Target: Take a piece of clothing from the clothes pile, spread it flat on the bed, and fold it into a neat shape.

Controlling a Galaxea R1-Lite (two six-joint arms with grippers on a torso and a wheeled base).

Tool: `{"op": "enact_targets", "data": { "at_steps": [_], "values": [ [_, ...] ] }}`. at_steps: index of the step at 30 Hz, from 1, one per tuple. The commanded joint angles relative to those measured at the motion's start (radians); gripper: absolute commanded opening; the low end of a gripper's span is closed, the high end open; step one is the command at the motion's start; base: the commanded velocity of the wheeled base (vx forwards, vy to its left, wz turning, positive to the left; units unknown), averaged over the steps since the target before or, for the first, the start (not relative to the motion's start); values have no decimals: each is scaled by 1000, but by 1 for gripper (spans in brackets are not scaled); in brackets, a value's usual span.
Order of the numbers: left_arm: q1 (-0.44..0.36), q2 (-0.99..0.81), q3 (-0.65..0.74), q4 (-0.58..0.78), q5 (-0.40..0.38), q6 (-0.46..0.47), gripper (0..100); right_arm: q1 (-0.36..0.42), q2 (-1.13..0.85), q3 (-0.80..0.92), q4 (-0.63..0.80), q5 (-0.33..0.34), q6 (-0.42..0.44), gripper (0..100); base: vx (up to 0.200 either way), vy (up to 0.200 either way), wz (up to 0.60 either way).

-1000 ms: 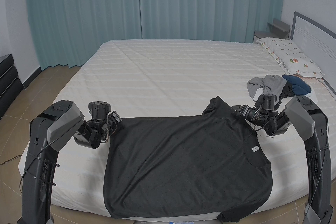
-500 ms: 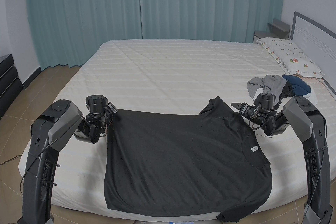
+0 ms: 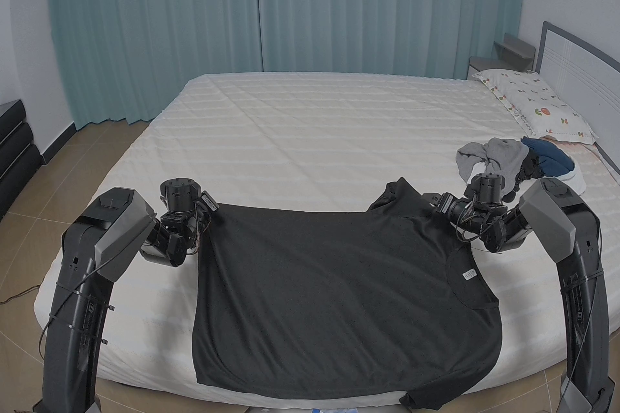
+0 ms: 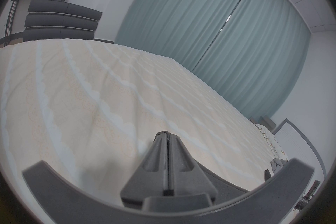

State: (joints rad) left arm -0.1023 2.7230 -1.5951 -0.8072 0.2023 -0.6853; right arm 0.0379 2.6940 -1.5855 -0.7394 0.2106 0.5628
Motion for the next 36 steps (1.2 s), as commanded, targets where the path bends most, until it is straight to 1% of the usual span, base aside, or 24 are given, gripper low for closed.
{"op": "enact_targets", "data": {
  "at_steps": [1, 4, 5, 17, 24, 31, 32, 34, 36],
  "values": [
    [0, 1, 3, 0, 0, 0, 0, 8, -5, 9, 6, 3, -1, 100, 0, 0, 0],
    [0, 1, 3, 2, 0, 0, 0, 8, -3, 10, 15, 3, -3, 100, 0, 0, 0],
    [0, 1, 3, 2, 0, 0, 0, 8, -3, 10, 15, 3, -4, 0, 0, 0, 0],
    [-2, 1, -3, -4, 0, 3, 0, 4, -2, -4, 15, -5, -7, 0, 0, 0, 0],
    [0, 3, -16, -3, -1, 1, 0, -7, 1, -50, 5, -34, 0, 0, 0, 0, 0],
    [-2, 3, -13, -1, 0, 1, 0, -6, -14, -4, 14, -31, -6, 0, 0, 0, 0],
    [-2, 1, -11, -1, 0, 0, 0, -6, -23, 10, 15, -23, -6, 100, 0, 0, 0],
    [-2, 1, -9, -1, 0, 0, 0, -6, -40, 36, 14, -14, -9, 100, 0, 0, 0],
    [-2, 1, -6, 0, 0, 0, 0, -7, -66, 68, 17, 18, -14, 100, 0, 0, 0]
  ]
}}
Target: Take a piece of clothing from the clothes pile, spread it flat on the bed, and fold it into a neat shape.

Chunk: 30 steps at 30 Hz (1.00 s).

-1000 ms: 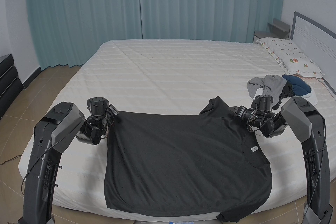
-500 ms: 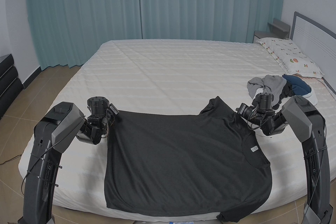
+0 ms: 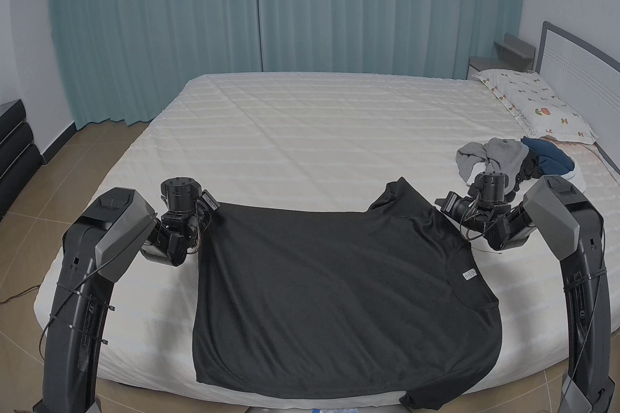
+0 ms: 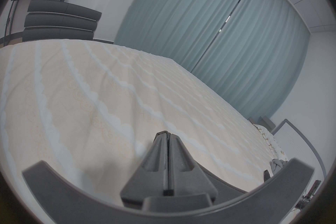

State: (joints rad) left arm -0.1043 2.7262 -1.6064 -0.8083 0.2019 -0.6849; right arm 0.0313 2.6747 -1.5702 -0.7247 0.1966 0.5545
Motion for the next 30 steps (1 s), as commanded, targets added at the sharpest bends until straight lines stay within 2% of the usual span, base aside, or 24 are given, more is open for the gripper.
{"op": "enact_targets", "data": {
  "at_steps": [1, 4, 16, 17, 30],
  "values": [
    [0, -2, 5, 1, 1, -1, 0, -1, -59, 68, 4, 53, -7, 100, 0, 0, 0],
    [0, -2, 8, 1, 1, -1, 0, 1, -73, 87, 5, 83, -16, 100, 0, 0, 0],
    [0, 0, 11, 1, 1, -1, 0, 9, -9, 72, 33, 83, -140, 100, 0, 0, 0],
    [0, 0, 11, 1, 1, -1, 0, 10, -2, 65, 33, 83, -143, 0, 0, 0, 0],
    [0, 7, 0, -2, 1, 5, 0, -13, 11, 10, 22, 75, -136, 0, 0, 0, 0]
  ]
}}
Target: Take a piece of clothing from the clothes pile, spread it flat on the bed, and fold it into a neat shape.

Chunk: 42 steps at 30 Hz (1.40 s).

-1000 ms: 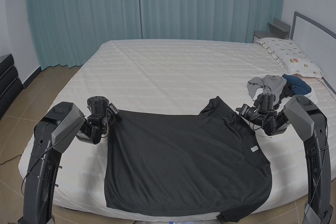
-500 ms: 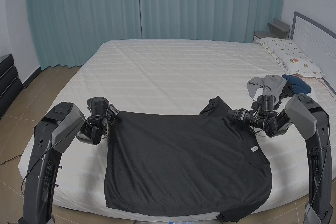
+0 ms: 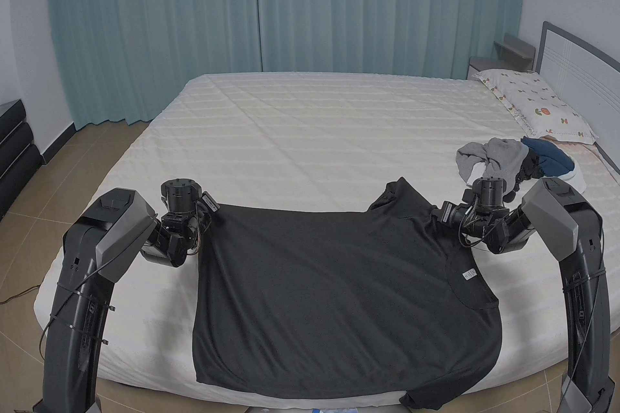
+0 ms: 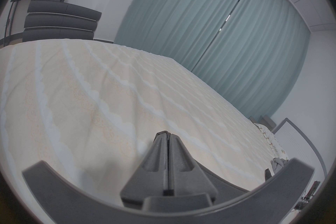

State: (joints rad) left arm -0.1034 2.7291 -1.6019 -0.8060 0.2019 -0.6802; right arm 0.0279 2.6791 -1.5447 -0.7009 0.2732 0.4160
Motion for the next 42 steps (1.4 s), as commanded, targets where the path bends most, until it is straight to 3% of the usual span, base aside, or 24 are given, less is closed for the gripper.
{"op": "enact_targets", "data": {
  "at_steps": [1, 16, 20, 36, 37, 42],
  "values": [
    [-1, 3, -4, -2, 1, 1, 0, -11, 5, -18, -3, -5, 4, 0, 0, 0, 0],
    [5, 32, -79, -4, 4, 1, 0, -19, 56, -149, -12, -129, 37, 0, 0, 0, 0],
    [10, 46, -127, -2, 40, -1, 0, -20, 76, -187, -14, -157, 57, 0, 0, 0, 0],
    [2, 69, -110, 13, 39, 36, 0, -13, 122, -212, -35, -175, 66, 0, 0, 0, 0],
    [2, 67, -105, 21, 39, 37, 100, -11, 122, -210, -37, -175, 66, 100, 0, 0, 0],
    [-1, 64, -105, 22, 39, 37, 100, -9, 108, -183, -37, -175, 67, 100, 0, 0, 0]
  ]
}}
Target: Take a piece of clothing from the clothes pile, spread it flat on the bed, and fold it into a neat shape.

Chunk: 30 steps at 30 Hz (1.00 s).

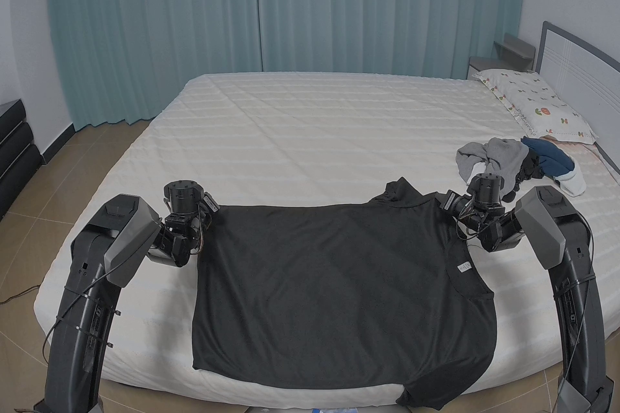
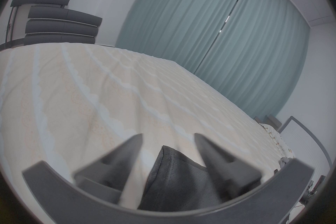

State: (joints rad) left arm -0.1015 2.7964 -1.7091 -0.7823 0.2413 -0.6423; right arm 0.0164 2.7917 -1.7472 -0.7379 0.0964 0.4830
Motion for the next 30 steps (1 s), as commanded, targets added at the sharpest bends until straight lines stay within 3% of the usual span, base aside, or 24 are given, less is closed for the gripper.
{"op": "enact_targets", "data": {
  "at_steps": [1, 7, 14, 21, 26, 30],
  "values": [
    [-4, -6, 3, -3, 3, -2, 100, -1, -23, 48, -14, 2, 0, 100, 0, 0, 0],
    [5, -87, 111, -29, 4, -13, 100, -24, -149, 209, -103, 5, 2, 100, 0, 0, 0],
    [16, -333, 447, -123, -39, -53, 100, -32, -383, 584, -170, 14, 55, 100, 0, 0, 0],
    [6, -515, 763, -172, -88, -66, 100, 27, -564, 1048, -390, 11, 140, 100, 0, 0, 0],
    [-35, -583, 1017, -304, -122, -74, 100, 65, -663, 1312, -509, 20, 206, 100, 0, 0, 0],
    [-93, -615, 1200, -406, -122, -77, 100, 103, -690, 1454, -589, 20, 258, 100, -200, 0, 0]
  ]
}}
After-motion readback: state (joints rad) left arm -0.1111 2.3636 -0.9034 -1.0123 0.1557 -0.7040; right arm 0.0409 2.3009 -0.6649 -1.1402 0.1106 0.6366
